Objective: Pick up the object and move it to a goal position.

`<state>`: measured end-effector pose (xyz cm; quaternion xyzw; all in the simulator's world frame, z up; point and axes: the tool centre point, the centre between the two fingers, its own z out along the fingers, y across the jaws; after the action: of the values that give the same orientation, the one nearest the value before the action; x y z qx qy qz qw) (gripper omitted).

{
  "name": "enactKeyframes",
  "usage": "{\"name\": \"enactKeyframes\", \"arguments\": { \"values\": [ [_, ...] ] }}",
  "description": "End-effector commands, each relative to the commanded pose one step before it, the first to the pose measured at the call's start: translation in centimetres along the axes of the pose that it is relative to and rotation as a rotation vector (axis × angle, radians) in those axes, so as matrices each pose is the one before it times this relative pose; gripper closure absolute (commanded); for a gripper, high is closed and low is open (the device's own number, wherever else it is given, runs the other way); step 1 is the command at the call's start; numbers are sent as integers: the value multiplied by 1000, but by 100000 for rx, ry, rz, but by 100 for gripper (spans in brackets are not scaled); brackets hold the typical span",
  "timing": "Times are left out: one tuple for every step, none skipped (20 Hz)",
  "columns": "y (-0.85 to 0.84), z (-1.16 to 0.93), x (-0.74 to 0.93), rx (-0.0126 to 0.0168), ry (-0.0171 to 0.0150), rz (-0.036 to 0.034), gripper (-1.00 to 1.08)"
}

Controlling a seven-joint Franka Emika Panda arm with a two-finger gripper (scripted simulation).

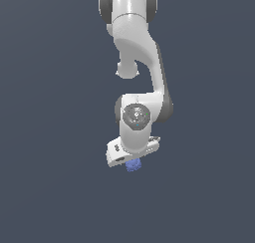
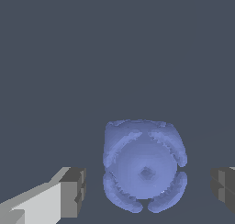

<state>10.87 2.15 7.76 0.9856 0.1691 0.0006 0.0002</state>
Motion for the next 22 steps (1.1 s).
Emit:
{"name": "enactKeyframes", "arguments": {
  "values": [
    [-49,1305,-66,53,-143,-99,-92],
    [16,632,-22,0,0,0,-92],
    [-32,553,-6,2,11,-68,-92],
    [13,472,-15,0,0,0,-92],
    [12,385,-8,0,0,0,-92],
    [-36,290,15,2,11,-68,-92],
    [11,210,10,0,0,0,-92],
    [11,122,20,0,0,0,-92],
    [11,34,31,0,0,0,-92],
    [11,-53,42,0,0,0,-92],
    [7,-82,33,0,0,0,-92],
    [2,-31,11,0,0,0,-92],
    [0,0,0,0,0,0,108],
    [0,0,0,0,0,0,108],
    [0,0,0,0,0,0,108],
    [0,0,0,0,0,0,108],
    [0,0,0,0,0,0,108],
    [0,0,0,0,0,0,108],
    [0,0,0,0,0,0,108],
    [0,0,0,0,0,0,108],
    [0,0,0,0,0,0,108],
    [0,0,0,0,0,0,108]
  ]
}}
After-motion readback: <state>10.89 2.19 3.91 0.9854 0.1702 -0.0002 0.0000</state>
